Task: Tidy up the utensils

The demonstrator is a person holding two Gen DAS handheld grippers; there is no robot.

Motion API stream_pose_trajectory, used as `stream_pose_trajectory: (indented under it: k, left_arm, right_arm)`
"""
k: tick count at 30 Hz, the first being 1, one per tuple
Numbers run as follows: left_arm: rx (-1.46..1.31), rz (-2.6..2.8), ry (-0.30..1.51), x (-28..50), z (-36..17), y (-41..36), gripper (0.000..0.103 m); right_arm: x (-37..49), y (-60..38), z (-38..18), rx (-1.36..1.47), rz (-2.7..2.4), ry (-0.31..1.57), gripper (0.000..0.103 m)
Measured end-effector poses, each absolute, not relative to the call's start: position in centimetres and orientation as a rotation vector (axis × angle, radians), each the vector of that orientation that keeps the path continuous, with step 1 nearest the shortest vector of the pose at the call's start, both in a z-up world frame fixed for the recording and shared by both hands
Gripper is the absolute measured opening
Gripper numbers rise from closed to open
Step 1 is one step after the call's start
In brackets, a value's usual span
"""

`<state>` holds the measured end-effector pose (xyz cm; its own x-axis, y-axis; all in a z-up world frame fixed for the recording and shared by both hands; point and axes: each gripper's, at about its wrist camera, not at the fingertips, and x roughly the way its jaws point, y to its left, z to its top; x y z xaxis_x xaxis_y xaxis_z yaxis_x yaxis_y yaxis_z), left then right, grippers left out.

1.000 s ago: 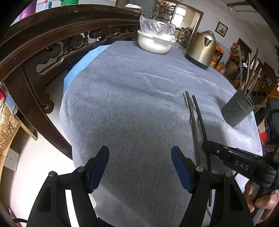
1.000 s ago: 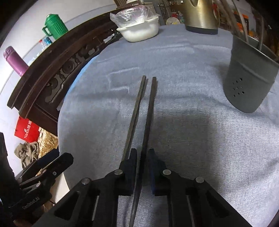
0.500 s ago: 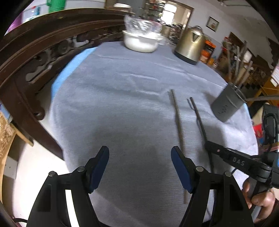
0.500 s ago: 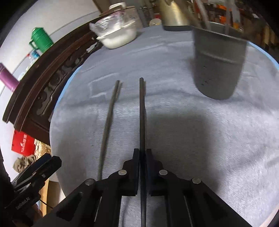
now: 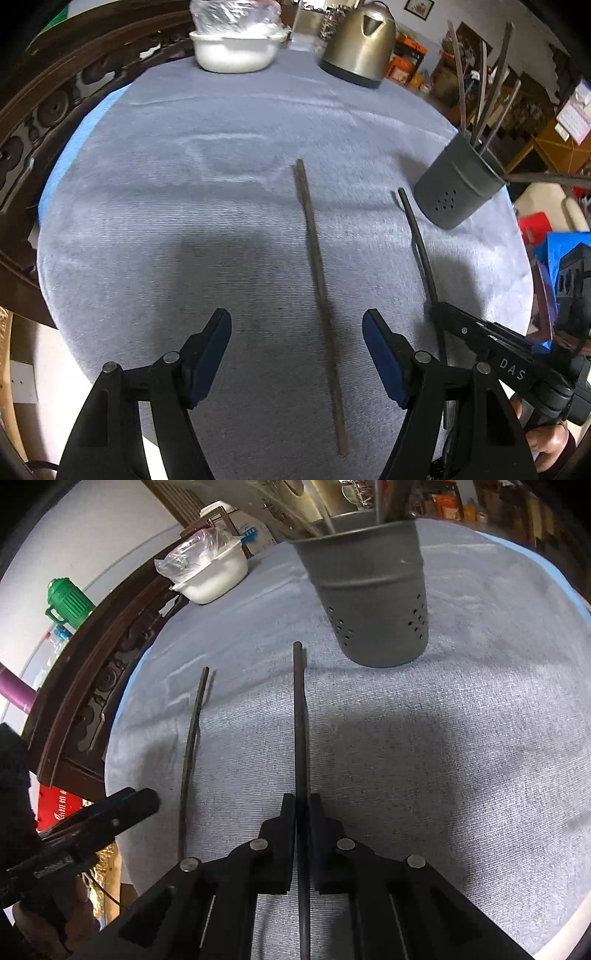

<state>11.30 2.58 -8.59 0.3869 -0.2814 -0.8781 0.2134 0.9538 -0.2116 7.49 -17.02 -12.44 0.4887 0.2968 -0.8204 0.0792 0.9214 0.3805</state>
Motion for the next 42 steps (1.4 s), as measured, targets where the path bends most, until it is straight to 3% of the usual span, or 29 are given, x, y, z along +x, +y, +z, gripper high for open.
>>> stream_pose_trajectory:
  k: [14,42]
  left_arm:
    - [0.121,-0.214,1.059,10.5,-7.9,0.6,0.074]
    - [0.13,-0.213,1.068,11.5,-8.5,0.2,0.074]
  right_arm:
    - [6.9,-18.0,-12.8,0.433,0.187,1.034,0.009]
    - [7.2,-17.8,-12.8,0.41,0.186,1.026,0.01]
